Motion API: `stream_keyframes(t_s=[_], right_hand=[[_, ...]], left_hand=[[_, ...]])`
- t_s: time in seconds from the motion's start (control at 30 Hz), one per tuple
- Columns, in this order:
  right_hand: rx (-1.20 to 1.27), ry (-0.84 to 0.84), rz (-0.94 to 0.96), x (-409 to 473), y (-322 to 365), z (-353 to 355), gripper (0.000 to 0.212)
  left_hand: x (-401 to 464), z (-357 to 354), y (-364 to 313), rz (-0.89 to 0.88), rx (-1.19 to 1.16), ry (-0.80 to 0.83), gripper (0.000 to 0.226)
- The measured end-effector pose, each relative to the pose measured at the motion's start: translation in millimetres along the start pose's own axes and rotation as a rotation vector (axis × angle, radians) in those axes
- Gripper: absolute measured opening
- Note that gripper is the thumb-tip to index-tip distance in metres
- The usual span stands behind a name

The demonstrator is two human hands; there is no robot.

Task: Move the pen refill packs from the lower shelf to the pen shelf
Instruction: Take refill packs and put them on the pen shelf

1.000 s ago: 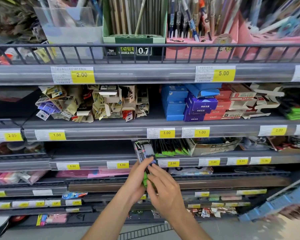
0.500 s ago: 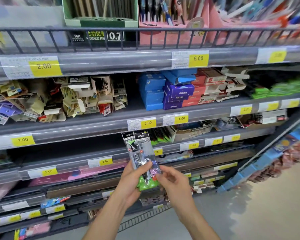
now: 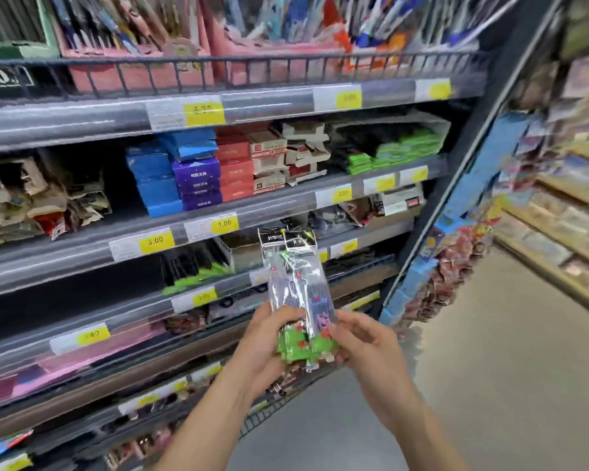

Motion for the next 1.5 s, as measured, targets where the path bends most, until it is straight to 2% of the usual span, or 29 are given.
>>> stream_keyframes(t_s=[0.13,0.27,0.4,0.53,0.67,0.77,0.9,1.0,1.13,1.23,1.4,1.47,1.5], right_hand=[[0.067,-0.067,0.031,-6.8,37.9,62.1,0.017],[0.052,-0.058,0.067,-6.6,73.6,105.0,0.016],[0.018,-0.044,0.081,7.0,98.5,134.2,0.021],[0.041,0.010,0.058,38.8,111.9,147.8,0.021],[0.119,0.067,0.058,80.0,126.3,148.9,0.017],[0.087,0.097,0.090,116.3,143.2,146.2,0.017],[0.046,0.070,0.059,172.4,163.0,137.9,0.017],[-0.045,0.096,0.060,213.5,178.1,120.7,0.027],[-0.103,0.126,0.007,259.1,191.1,95.3,0.024],[-0.139,0.156,-0.007,289.8,197.8,72.7,0.019],[-0.299,0.150,0.051,327.9,202.3,50.3,0.023],[-0.406,0.160,0.144,334.7,207.4,50.1,0.023],[-0.498,0.158,0.208,336.1,210.3,51.0,0.030]], left_hand=[[6.8,-74.5,19.8,-0.020,0.015,0.012,0.038],[17.6,-134.6,28.1,-0.039,0.023,-0.012,0.037],[27.8,-173.9,26.6,-0.092,0.026,-0.025,0.032],[51.0,-195.5,15.9,-0.129,0.011,-0.056,0.036],[85.2,-204.4,-1.3,-0.140,-0.063,-0.086,0.036],[111.6,-201.5,-18.6,-0.185,-0.094,-0.090,0.045],[142.1,-190.3,-35.7,-0.202,-0.079,-0.220,0.060],[156.1,-182.5,-44.2,-0.219,-0.079,-0.256,0.051],[164.0,-179.6,-47.8,-0.219,-0.107,-0.293,0.052],[172.9,-182.2,-53.6,-0.237,-0.132,-0.321,0.043],[181.5,-191.9,-60.6,-0.225,-0.156,-0.381,0.059],[182.3,-192.3,-63.9,-0.238,-0.162,-0.416,0.063],[183.3,-191.5,-64.8,-0.246,-0.165,-0.434,0.061]])
Point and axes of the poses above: each hand's wrist, its own x-axis towards the middle knuckle, its own z-axis out of the back of the hand, y = z × x, the point moved 4 cm from there along x, towards the middle knuckle, and after that the axes turned 10 degrees about x, right-handed, at the moved point
